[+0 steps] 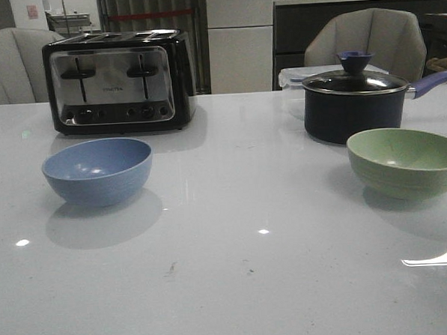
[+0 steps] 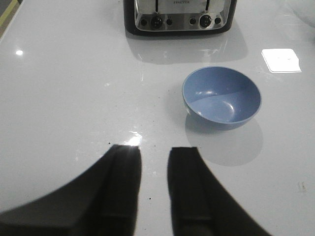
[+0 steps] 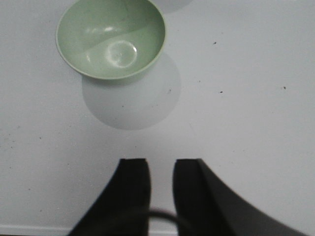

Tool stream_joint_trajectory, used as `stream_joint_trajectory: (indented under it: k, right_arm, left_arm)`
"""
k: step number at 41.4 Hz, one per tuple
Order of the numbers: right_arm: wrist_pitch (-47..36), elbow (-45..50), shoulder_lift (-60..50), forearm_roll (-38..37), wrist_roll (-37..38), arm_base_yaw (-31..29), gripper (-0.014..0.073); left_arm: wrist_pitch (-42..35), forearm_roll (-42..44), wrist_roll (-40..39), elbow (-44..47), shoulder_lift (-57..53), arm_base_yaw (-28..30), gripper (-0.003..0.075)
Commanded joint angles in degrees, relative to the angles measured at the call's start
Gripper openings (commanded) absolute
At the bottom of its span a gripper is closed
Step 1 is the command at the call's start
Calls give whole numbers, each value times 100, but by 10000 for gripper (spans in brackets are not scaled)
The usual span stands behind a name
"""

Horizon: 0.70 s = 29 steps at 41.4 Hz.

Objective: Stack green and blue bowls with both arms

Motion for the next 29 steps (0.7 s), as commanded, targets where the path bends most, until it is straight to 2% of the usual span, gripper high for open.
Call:
stream_joint_trajectory:
  k: [1,4,15,29]
  right_arm:
    - [-473,-167,281,-57,-9,-18,489]
    - [-575,-181,506,-57,-3,-18,525]
    - [-650,-854,1688,166,68,-354,523]
    - [-514,-2198,3622,384,-33,-367,523]
  left_arm:
    - [-377,-21,-27,-170,48,-42,421]
    - [-377,-21,-27,-170,48,-42,462]
    - [-377,-21,-27,-170,48,-42,456]
    - [-377,-21,-27,-170,48,-42,455]
